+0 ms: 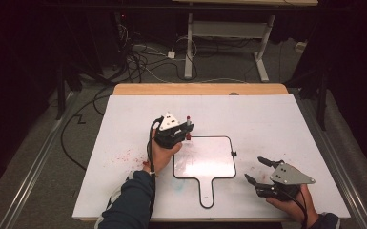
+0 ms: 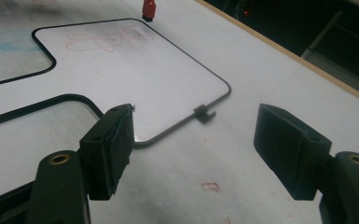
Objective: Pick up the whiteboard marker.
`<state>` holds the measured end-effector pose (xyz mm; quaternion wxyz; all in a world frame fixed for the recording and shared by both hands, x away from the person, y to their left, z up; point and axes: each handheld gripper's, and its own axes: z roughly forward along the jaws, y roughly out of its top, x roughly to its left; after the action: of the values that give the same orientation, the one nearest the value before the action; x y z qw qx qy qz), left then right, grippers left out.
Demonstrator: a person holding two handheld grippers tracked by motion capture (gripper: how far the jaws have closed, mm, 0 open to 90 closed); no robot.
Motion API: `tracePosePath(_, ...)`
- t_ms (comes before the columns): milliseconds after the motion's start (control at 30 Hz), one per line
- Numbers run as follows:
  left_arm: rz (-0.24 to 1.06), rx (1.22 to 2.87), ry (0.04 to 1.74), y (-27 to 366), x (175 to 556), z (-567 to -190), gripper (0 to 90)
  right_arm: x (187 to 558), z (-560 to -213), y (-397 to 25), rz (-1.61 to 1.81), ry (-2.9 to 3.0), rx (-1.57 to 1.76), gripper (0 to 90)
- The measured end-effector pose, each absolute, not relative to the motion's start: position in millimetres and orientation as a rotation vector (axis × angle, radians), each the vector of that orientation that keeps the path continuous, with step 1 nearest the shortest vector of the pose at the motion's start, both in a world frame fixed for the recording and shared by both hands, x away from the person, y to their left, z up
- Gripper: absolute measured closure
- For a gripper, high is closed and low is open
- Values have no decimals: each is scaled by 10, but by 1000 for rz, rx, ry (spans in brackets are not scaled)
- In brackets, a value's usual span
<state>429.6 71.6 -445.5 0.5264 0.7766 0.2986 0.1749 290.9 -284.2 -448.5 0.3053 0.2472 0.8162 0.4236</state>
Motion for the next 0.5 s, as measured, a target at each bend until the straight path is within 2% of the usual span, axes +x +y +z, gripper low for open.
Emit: tracePosePath(500, 429, 1898, 697, 602, 4330, -4552, 785, 2905, -4485, -2836, 1098, 2156, 643, 295)
